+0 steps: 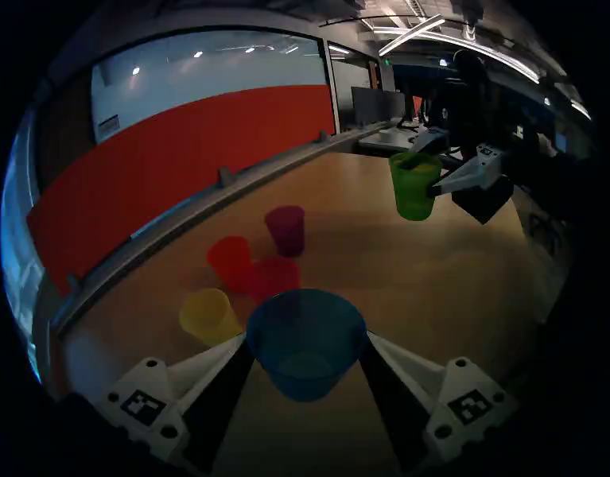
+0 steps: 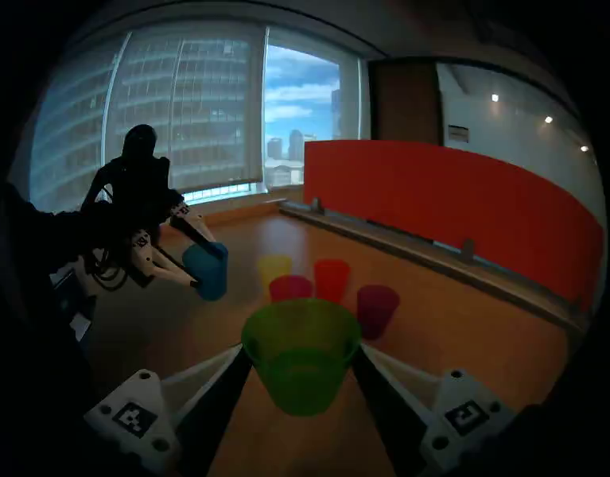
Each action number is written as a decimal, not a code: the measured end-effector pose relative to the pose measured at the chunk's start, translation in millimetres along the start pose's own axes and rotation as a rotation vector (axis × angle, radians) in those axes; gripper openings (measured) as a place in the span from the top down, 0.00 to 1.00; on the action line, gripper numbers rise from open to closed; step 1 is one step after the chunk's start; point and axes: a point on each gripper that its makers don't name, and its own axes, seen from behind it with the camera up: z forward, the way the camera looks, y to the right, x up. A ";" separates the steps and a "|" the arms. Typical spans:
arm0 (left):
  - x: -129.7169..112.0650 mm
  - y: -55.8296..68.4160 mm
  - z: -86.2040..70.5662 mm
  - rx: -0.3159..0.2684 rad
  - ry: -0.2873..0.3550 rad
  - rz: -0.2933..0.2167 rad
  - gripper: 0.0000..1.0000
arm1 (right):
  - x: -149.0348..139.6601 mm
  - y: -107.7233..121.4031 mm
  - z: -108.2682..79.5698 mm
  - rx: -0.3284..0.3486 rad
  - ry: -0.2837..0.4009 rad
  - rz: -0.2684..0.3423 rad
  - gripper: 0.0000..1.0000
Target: Pour water
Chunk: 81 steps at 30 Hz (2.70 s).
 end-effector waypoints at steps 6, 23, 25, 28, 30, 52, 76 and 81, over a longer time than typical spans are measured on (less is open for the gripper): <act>-17.4 6.3 11.2 -0.038 -0.056 0.005 0.13 | -21.5 -3.9 5.9 0.028 -0.066 0.019 0.11; -48.9 1.3 37.3 -0.079 -0.171 0.044 0.12 | -58.2 -2.3 20.5 0.052 -0.215 0.015 0.11; -49.7 1.2 39.6 -0.082 -0.173 0.044 0.13 | -60.1 -1.9 22.2 0.051 -0.221 0.011 0.11; -51.8 1.2 42.7 -0.088 -0.173 0.038 0.13 | -63.0 -1.6 24.7 0.052 -0.228 0.009 0.11; -53.9 1.2 44.7 -0.092 -0.174 0.031 0.13 | -64.8 -1.4 26.1 0.053 -0.231 0.009 0.11; -78.4 0.6 44.6 -0.113 -0.179 -0.032 0.12 | -74.7 1.4 35.4 0.045 -0.248 0.008 0.11; -112.1 5.2 12.6 -0.081 -0.250 -0.031 0.10 | -98.2 6.5 43.6 0.027 -0.279 0.021 0.11; -116.5 7.7 2.0 -0.072 -0.246 -0.056 0.11 | -103.0 7.3 43.3 0.020 -0.283 0.017 0.11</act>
